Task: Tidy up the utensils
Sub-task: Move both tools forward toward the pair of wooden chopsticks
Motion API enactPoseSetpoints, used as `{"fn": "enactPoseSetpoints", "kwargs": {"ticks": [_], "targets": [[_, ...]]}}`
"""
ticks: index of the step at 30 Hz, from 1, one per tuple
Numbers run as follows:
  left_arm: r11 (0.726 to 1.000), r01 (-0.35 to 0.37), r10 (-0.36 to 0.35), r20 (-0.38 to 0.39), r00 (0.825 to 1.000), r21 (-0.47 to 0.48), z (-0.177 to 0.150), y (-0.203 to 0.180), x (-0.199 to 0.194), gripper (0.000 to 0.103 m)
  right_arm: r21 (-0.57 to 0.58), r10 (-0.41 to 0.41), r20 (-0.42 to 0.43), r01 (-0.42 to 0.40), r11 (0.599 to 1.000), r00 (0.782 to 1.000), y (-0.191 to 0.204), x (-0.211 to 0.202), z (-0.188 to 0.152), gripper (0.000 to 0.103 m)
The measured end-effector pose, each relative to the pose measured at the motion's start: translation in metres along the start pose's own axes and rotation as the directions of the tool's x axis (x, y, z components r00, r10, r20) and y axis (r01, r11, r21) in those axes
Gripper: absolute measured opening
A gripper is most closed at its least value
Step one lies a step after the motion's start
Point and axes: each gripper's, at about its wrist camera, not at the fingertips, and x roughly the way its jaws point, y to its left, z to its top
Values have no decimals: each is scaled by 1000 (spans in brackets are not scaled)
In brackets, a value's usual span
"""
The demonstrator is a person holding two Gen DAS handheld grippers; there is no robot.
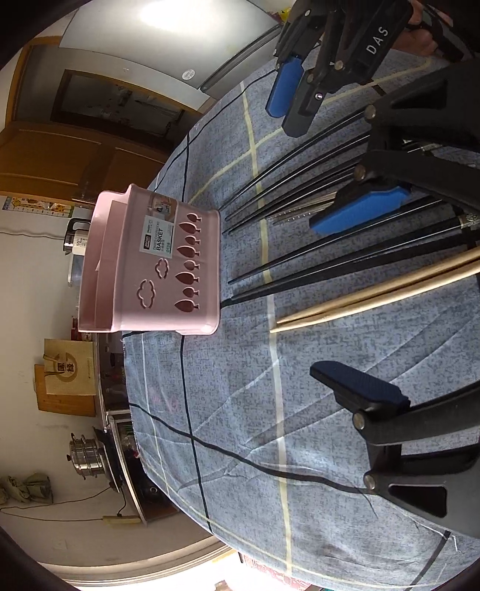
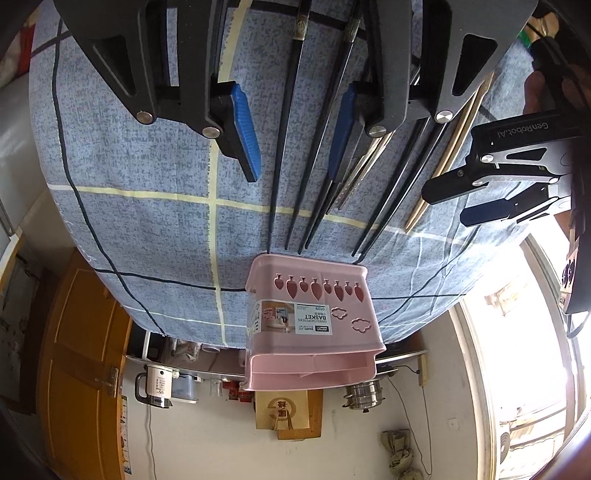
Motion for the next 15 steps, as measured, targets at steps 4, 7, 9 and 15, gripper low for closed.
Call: {"fn": "enactPoseSetpoints", "kwargs": {"ticks": [4, 7, 9, 15], "targets": [[1000, 6, -7, -23, 1000, -21, 3, 8, 8, 63, 11, -3, -44, 4, 1000, 999, -6, 16, 4, 28], [999, -5, 3, -37, 999, -47, 3, 17, 11, 58, 16, -5, -68, 6, 1000, 998, -10, 26, 5, 25], [998, -14, 11, -44, 999, -63, 2, 24, 12, 53, 18, -5, -82, 6, 1000, 997, -12, 31, 6, 24], [997, -46, 40, -85, 996, -70, -3, 33, 20, 50, 18, -1, -102, 3, 1000, 995, -14, 40, 8, 24]]}}
